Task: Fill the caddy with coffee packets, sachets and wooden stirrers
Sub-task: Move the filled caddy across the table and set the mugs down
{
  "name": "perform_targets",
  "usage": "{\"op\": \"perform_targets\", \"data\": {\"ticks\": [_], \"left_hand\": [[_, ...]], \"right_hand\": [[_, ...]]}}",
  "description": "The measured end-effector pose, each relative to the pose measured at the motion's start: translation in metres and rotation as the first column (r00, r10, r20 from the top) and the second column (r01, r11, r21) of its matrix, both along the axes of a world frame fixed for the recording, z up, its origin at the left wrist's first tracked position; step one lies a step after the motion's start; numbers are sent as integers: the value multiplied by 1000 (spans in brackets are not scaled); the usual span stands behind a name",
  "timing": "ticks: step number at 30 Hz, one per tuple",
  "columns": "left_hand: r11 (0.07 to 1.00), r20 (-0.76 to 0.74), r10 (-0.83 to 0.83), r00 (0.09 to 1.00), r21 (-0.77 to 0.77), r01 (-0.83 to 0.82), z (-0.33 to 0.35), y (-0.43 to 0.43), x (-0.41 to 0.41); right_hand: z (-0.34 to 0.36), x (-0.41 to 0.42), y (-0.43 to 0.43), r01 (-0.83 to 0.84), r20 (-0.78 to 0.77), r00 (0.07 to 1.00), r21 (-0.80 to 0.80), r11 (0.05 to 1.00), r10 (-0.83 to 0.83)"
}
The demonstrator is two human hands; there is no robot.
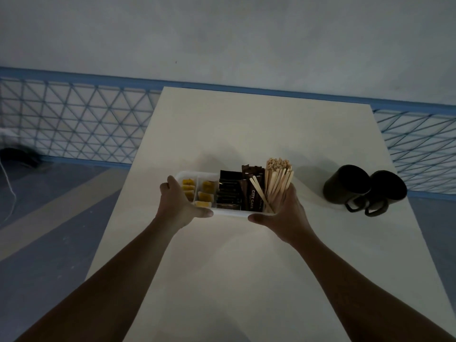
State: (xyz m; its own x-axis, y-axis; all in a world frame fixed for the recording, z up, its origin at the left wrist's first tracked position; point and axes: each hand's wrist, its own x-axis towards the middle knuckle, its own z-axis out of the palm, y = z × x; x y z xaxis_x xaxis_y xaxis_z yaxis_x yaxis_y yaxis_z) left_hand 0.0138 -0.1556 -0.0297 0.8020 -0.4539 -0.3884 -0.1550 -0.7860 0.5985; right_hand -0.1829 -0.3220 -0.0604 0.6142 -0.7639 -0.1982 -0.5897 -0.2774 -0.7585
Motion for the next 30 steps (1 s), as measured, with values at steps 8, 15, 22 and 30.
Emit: {"op": "perform_targets", "data": {"ticks": [8,15,22,30], "left_hand": [[997,37,-21,999,-76,24,-1,2,26],[991,76,-32,997,-126,42,6,-23,73],[986,112,-30,993,-160,48,12,-71,135],[988,133,-20,991,-149,40,12,-129,202]], "right_hand": [[7,20,6,70,26,997,24,997,-71],[26,63,-20,74,28,997,4,997,-74],[42,126,-73,46,19,999,-38,998,-46],[38,192,-132,52,56,997,-53,997,-49]]}}
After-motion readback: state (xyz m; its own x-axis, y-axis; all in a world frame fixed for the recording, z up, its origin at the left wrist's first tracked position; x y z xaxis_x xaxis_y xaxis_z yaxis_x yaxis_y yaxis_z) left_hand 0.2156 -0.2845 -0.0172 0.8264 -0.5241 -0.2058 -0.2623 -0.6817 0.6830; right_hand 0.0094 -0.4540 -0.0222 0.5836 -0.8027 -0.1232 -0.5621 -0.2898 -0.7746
